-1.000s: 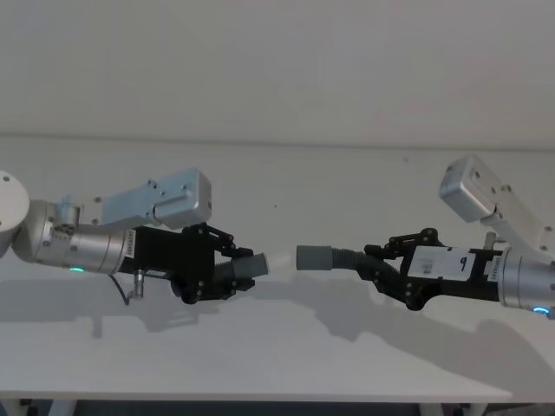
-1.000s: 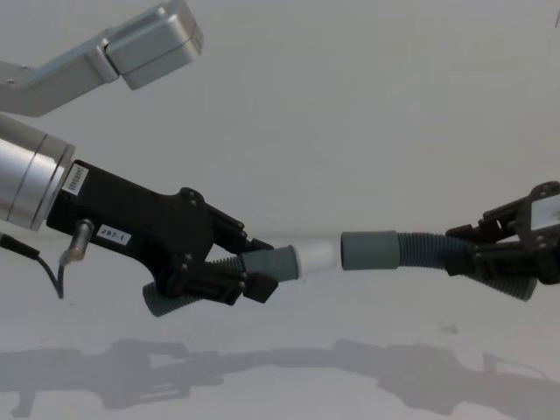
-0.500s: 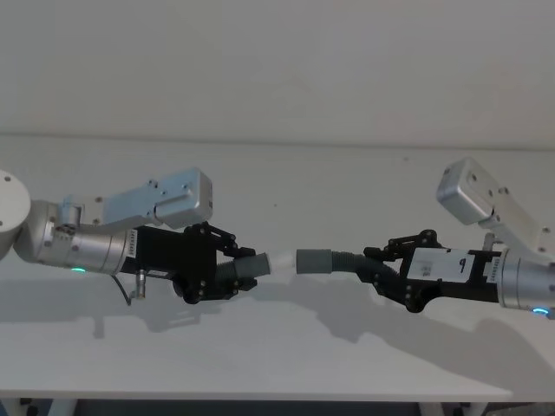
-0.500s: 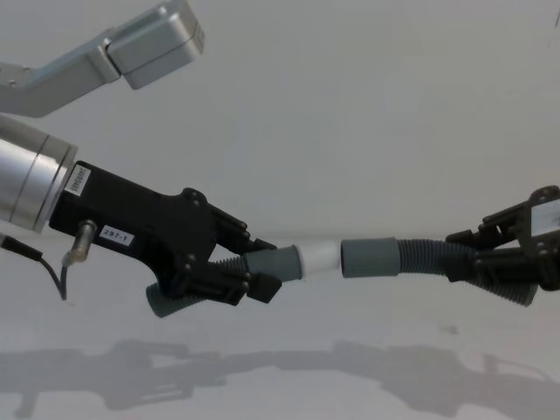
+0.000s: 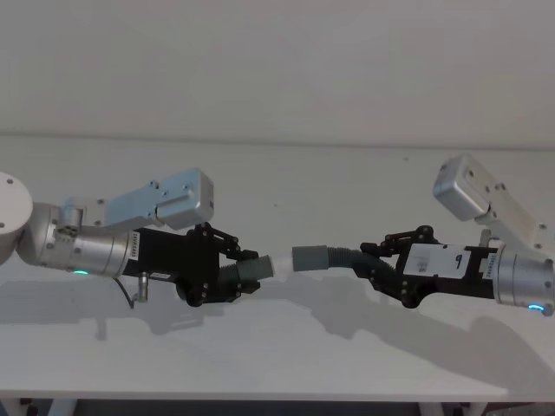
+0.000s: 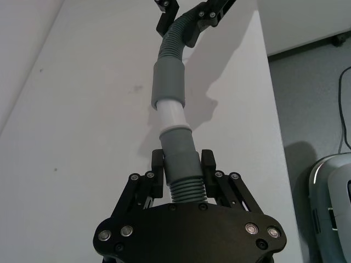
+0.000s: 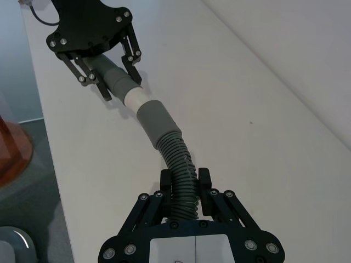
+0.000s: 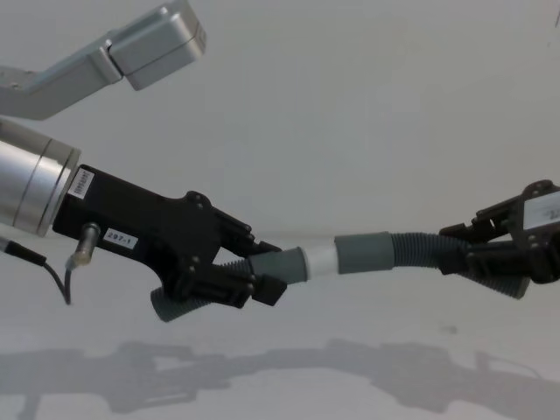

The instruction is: Use both hands to pick up one end of the pipe from the table, align the ends, and insert them.

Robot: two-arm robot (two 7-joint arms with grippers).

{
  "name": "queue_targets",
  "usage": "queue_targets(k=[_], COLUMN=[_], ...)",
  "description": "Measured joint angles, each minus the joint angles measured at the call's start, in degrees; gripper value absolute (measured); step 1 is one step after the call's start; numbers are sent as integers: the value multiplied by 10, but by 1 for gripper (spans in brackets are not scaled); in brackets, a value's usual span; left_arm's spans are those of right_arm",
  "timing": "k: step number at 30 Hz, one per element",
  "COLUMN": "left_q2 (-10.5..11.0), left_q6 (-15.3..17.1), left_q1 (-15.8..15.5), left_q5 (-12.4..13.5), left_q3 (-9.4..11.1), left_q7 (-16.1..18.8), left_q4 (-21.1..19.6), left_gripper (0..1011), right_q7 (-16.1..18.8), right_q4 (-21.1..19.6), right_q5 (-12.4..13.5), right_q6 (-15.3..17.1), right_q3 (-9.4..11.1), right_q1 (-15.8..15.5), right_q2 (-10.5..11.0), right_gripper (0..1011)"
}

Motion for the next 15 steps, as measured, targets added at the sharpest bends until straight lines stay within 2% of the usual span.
queue_targets(k=[15], left_q2=[-2], left_q6=[0], left_q1=[6], left_q5=[-17], left_q3=[1], left_q7=[8], left_q4=[0], left_gripper=[398], right_q7=[4], right_q4=[3], right_q5=[6], right_q6=[-6], right_q3=[-13], right_q1=[10], right_q2=[-3], right_gripper=[285])
